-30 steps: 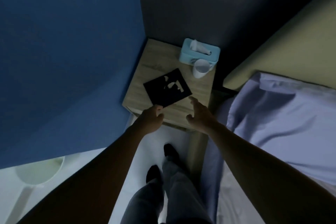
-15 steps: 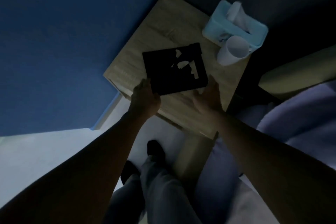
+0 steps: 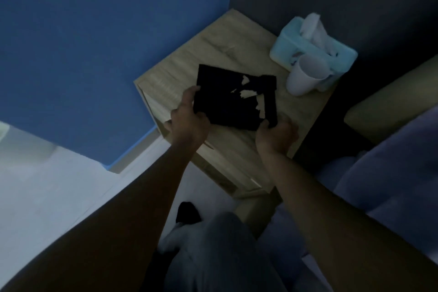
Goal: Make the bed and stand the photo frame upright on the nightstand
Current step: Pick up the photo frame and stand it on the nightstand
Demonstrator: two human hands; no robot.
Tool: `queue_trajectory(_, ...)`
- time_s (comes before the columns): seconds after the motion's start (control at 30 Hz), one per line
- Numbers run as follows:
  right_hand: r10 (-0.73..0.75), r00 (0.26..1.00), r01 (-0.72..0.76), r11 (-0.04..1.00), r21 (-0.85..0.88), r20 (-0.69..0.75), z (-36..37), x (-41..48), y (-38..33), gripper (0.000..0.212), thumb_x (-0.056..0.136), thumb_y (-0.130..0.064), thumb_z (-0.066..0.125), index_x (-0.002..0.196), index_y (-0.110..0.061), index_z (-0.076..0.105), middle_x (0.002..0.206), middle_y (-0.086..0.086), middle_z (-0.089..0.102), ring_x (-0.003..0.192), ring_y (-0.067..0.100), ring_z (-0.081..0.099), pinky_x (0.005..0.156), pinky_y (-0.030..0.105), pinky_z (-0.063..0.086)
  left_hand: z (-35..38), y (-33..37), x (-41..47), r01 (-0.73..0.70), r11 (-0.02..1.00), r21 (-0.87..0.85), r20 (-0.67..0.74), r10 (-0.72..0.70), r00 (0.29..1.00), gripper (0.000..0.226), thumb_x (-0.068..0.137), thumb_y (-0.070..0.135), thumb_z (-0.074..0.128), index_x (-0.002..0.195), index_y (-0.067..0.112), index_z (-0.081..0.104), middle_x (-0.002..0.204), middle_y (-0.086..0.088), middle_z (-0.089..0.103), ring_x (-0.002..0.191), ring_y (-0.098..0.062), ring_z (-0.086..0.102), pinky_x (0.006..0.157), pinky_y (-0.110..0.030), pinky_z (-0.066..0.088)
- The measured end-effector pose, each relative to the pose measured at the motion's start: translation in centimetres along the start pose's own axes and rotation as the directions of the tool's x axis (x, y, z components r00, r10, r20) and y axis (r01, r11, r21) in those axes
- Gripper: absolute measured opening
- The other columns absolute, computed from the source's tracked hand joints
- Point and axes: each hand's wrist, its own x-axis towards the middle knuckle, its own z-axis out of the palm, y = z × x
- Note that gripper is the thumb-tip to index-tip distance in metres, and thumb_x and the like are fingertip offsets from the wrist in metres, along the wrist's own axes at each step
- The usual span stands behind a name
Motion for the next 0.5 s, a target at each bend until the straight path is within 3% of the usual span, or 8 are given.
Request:
queue_trajectory(0.1,0.155,0.981,-0.169,0.977,0.126,0.118,-2.0,-1.6,1.4,0.031,0.083,-0.037,0.063,0.106,-0.016,0.067,0.114,0.015,0.066,0.109,0.035,0.063,0.099,0.049,0.053,-0.5,1.5,-2.4,-0.059,0.978,-0.199,-0.071,0.046,0.996,0.056,0.091,-0.003,0.049,0.134,0.031,0.049,0.119,0.012,0.059,0.110,-0.011,0.061,0.087,-0.029,0.055)
queue_trajectory(0.17,0.196,0.958,-0.246,0.937,0.249,0.210,-3.8,-3.6,1.8,0.027,0.090,-0.029,0.066,0.112,-0.013,0.069,0.116,0.013,0.068,0.111,0.031,0.064,0.102,0.042,0.051,-0.9,2.4,-3.8,-0.018,0.957,-0.290,-0.111,-0.015,0.994,0.056,0.092,-0.004,0.053,0.137,0.029,0.047,0.119,0.010,0.055,0.104,-0.010,0.060,0.081,-0.026,0.056)
queue_trajectory(0.27,0.230,0.919,-0.355,0.838,0.416,0.320,-6.9,-6.7,2.8,0.034,0.096,-0.015,0.065,0.127,-0.004,0.063,0.122,0.011,0.066,0.108,0.024,0.062,0.094,0.027,0.047,-1.5,3.6,-6.9,0.106,0.894,-0.436,-0.154,-0.190,0.969,0.056,0.090,0.007,0.068,0.139,0.021,0.045,0.118,0.003,0.057,0.103,-0.013,0.061,0.092,-0.030,0.054)
queue_trajectory(0.33,0.216,0.915,-0.369,0.787,0.495,0.339,-8.0,-8.9,3.1,0.035,0.095,-0.015,0.066,0.129,-0.005,0.062,0.123,0.008,0.065,0.108,0.021,0.061,0.092,0.025,0.045,-1.8,4.3,-8.7,0.170,0.786,-0.594,-0.121,-0.296,0.948,0.050,0.085,0.010,0.076,0.129,0.013,0.052,0.113,-0.004,0.065,0.102,-0.019,0.065,0.094,-0.036,0.055)
queue_trajectory(0.4,0.175,0.928,-0.338,0.763,0.551,0.328,-8.2,-10.6,2.9,0.035,0.093,-0.015,0.069,0.127,-0.007,0.064,0.121,0.008,0.068,0.106,0.019,0.062,0.087,0.025,0.046,-1.8,4.7,-10.2,0.190,0.715,-0.672,-0.052,-0.302,0.952,0.042,0.086,0.005,0.074,0.123,0.010,0.056,0.104,-0.004,0.069,0.098,-0.022,0.069,0.086,-0.040,0.060)
queue_trajectory(0.5,0.142,0.936,-0.321,0.720,0.615,0.321,-7.6,-11.8,2.8,0.044,0.087,-0.019,0.076,0.128,-0.009,0.062,0.119,0.009,0.068,0.104,0.019,0.064,0.087,0.030,0.055,-1.7,5.3,-11.4,0.213,0.689,-0.693,0.020,-0.277,0.961,0.036,0.093,0.002,0.063,0.126,0.012,0.051,0.112,-0.008,0.069,0.098,-0.028,0.069,0.070,-0.047,0.063)
